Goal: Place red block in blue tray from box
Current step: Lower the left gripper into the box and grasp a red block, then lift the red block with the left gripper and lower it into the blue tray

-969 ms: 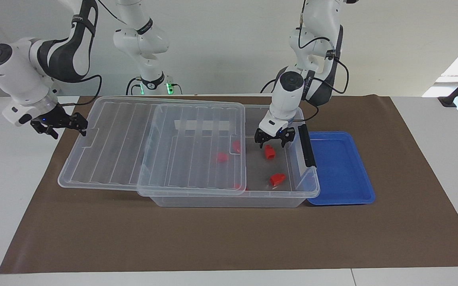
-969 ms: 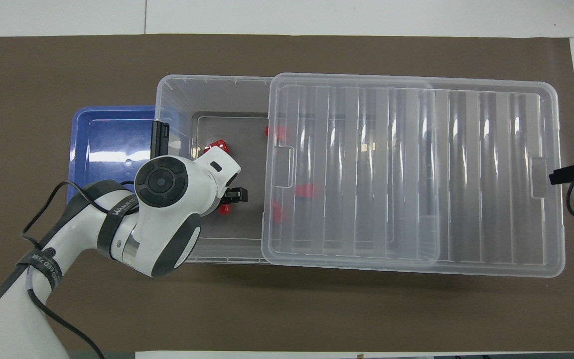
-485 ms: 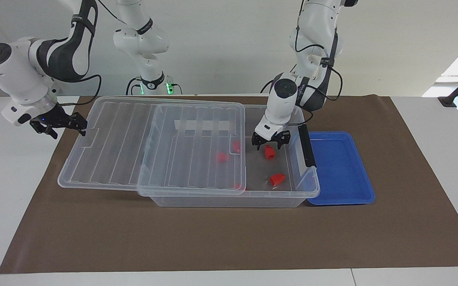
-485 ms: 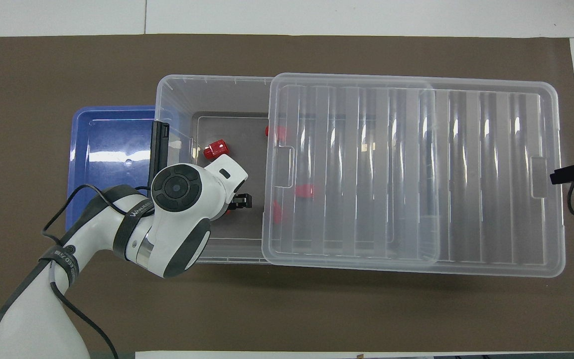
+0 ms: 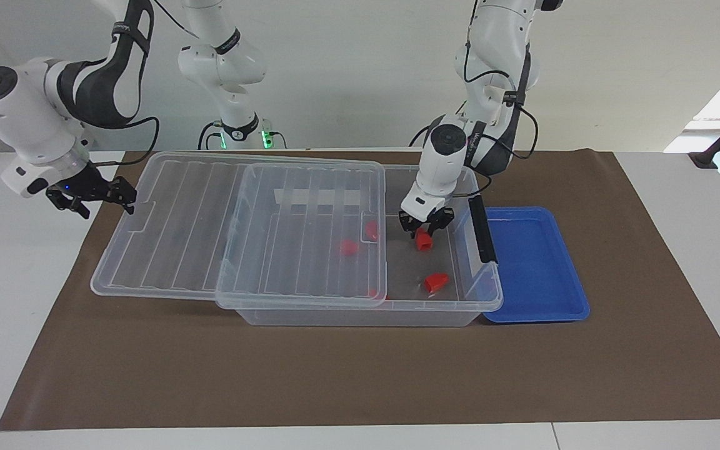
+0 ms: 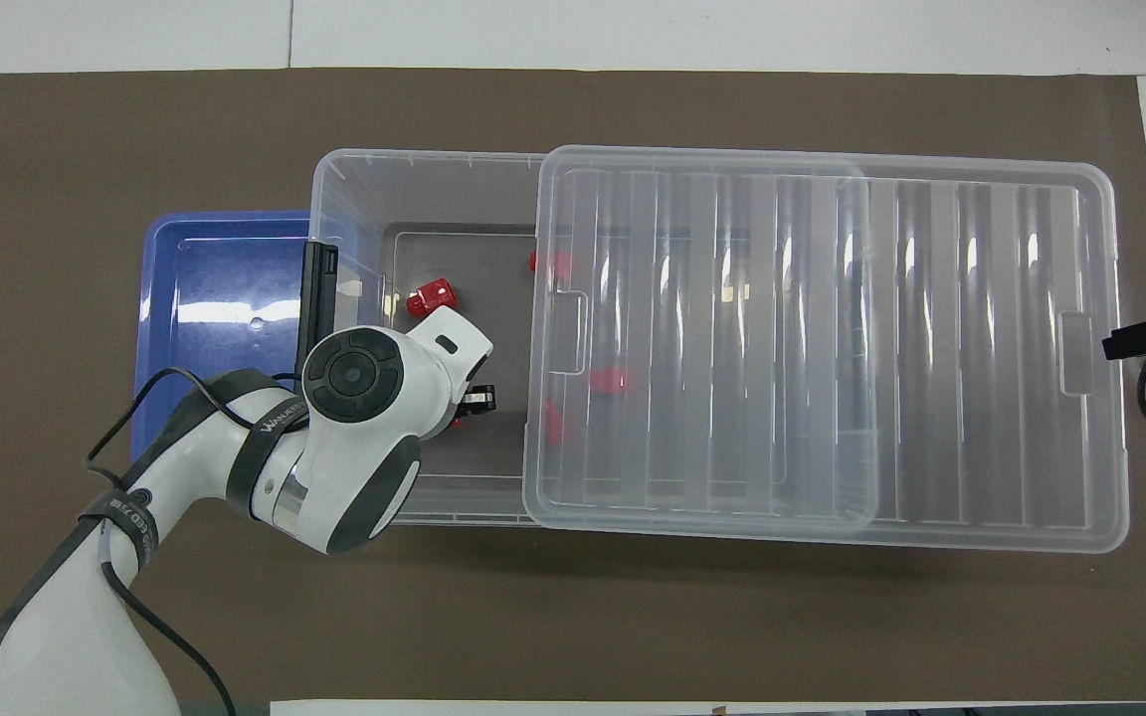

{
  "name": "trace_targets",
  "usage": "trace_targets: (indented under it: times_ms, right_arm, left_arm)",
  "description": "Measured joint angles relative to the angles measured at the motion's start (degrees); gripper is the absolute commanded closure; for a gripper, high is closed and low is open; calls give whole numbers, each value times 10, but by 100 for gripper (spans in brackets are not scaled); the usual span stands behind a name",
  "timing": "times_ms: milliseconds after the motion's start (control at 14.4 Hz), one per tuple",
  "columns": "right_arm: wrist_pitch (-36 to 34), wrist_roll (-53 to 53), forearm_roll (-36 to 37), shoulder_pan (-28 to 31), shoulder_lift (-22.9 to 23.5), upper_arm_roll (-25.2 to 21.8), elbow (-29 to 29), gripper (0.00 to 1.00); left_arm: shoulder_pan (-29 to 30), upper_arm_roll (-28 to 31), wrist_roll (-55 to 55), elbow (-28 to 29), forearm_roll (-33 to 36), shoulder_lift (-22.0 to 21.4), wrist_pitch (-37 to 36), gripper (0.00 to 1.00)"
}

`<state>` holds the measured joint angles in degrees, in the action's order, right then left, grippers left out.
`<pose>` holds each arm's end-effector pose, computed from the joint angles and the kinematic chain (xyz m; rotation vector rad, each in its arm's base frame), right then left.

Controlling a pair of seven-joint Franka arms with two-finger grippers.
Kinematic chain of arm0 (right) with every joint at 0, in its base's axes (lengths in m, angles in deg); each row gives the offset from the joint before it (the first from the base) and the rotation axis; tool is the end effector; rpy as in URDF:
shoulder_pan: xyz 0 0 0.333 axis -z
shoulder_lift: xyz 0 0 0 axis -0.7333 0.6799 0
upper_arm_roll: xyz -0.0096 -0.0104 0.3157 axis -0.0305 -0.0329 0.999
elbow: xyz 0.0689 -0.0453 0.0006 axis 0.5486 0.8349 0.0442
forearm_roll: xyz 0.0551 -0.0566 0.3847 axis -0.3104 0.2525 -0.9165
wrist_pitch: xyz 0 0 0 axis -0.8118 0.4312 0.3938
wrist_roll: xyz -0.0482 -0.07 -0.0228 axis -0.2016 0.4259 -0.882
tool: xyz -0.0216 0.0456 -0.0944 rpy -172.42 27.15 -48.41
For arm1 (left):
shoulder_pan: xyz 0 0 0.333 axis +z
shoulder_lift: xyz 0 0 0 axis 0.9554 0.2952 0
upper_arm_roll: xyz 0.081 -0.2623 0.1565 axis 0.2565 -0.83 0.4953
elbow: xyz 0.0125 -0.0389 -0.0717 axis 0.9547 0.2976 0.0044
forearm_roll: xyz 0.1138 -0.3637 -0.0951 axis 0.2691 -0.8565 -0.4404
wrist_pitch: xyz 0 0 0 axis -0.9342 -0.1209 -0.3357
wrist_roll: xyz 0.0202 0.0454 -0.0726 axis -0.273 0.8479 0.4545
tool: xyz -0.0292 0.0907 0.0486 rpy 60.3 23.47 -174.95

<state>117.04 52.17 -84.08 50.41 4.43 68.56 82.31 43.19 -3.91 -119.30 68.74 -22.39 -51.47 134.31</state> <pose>0.5455 -0.1497 0.4947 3.1139 0.1182 -0.0936 0.4630 -0.3036 0.3217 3.1263 0.0272 -0.0171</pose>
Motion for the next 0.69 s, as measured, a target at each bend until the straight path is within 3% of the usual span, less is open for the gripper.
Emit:
trace_targets:
  times_ms: [277, 485, 692]
  right_arm:
    - [-77, 69, -6, -4, 1, 54, -76, 0]
    - [-122, 129, -16, -9, 0, 95, -125, 0]
    - [-146, 143, -17, -22, -5, 105, -135, 0]
  left_arm:
    - [0, 3, -1, -11, 0, -9, -11, 100]
    - [2, 9, -1, -37, 0, -38, -63, 100]
    - [9, 12, -1, -69, 0, -72, -127, 100]
